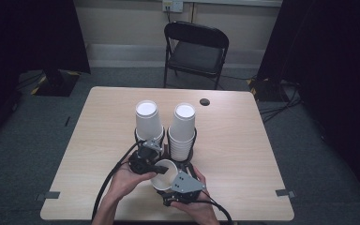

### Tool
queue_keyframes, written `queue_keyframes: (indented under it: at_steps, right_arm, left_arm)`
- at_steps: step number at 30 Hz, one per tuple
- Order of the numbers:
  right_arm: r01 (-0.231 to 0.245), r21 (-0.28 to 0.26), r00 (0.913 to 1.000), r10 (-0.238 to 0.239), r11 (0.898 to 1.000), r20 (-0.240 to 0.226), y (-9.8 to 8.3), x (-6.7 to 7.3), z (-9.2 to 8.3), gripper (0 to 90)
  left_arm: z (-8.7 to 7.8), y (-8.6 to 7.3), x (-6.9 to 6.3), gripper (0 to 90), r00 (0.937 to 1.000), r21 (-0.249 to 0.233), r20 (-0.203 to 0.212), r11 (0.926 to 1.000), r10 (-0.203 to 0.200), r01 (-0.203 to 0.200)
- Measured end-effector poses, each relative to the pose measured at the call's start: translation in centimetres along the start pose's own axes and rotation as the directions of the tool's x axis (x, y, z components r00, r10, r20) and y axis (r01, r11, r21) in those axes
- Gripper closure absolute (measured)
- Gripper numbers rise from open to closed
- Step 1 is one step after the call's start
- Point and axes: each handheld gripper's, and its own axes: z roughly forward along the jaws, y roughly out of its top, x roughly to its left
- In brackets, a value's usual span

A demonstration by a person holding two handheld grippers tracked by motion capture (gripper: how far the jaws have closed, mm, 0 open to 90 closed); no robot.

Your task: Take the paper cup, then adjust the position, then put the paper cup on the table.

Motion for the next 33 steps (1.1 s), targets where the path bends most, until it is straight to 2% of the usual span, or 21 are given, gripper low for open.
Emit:
queue_keyframes:
  at_steps: [1,3,5,6,11,17,22,24,25,27,30,33]
  right_arm:
    - [-0.005,-0.001,1.0,0.005,1.0,0.004,0.0,-0.2,-0.1,10.3]
    - [-0.017,0.001,0.9997,0.017,1.0,0.015,0.0,-0.4,-0.2,10.3]
    - [-0.031,0.0,0.9993,0.031,1.0,0.021,-0.1,-0.6,-0.4,10.4]
    - [-0.041,-0.001,0.9989,0.041,0.999,0.022,-0.2,-0.7,-0.4,10.4]
    - [-0.08,0.004,0.9966,0.08,0.997,0.021,-0.5,-1.0,-0.5,10.4]
    - [-0.107,0.008,0.9932,0.106,0.994,0.048,-0.9,-1.6,-1.1,10.4]
    - [-0.14,0.008,0.9876,0.139,0.99,0.072,-1.5,-2.2,-1.9,10.4]
    - [-0.151,0.008,0.985,0.15,0.988,0.085,-1.8,-2.5,-2.1,10.4]
    - [-0.156,0.007,0.9836,0.155,0.988,0.092,-1.9,-2.7,-2.3,10.4]
    - [-0.176,0.003,0.9794,0.175,0.984,0.101,-2.0,-3.1,-2.6,10.4]
    - [-0.196,-0.009,0.9746,0.196,0.981,0.109,-2.2,-3.5,-3.0,10.4]
    - [-0.211,-0.012,0.9708,0.211,0.977,0.113,-2.2,-3.7,-3.3,10.4]
  left_arm:
    - [0.0,0.0,0.0,75.3,1.0,0.0,0.0,1.0,0.0,0.0]
    - [-0.6,-0.3,0.0,74.3,0.9999,-0.065,-0.009,0.9978,-0.007,0.006]
    - [-1.0,-0.7,-0.1,70.4,0.9995,-0.106,-0.03,0.9944,-0.003,0.0]
    - [-1.0,-0.9,-0.2,68.9,0.9992,-0.138,-0.039,0.9905,-0.007,0.001]
    - [-1.4,-1.5,-0.3,62.9,0.9974,-0.222,-0.07,0.9751,-0.017,0.001]
    - [-2.3,-1.8,-0.6,56.3,0.9955,-0.281,-0.094,0.9596,-0.013,-0.014]
    - [-3.1,-2.4,-0.5,48.3,0.9945,-0.344,-0.101,0.9389,-0.026,-0.01]
    - [-3.2,-2.7,-0.5,46.5,0.9946,-0.364,-0.104,0.9306,-0.002,-0.036]
    - [-3.3,-2.9,-0.6,45.6,0.995,-0.382,-0.1,0.9234,0.003,-0.041]
    - [-3.3,-3.2,-0.4,42.2,0.9949,-0.402,-0.1,0.915,-0.012,-0.029]
    - [-3.1,-3.9,-0.1,36.0,0.994,-0.412,-0.103,0.9112,-0.036,-0.01]
    - [-2.7,-4.7,0.0,32.8,0.9905,-0.412,-0.126,0.9113,-0.055,-0.002]
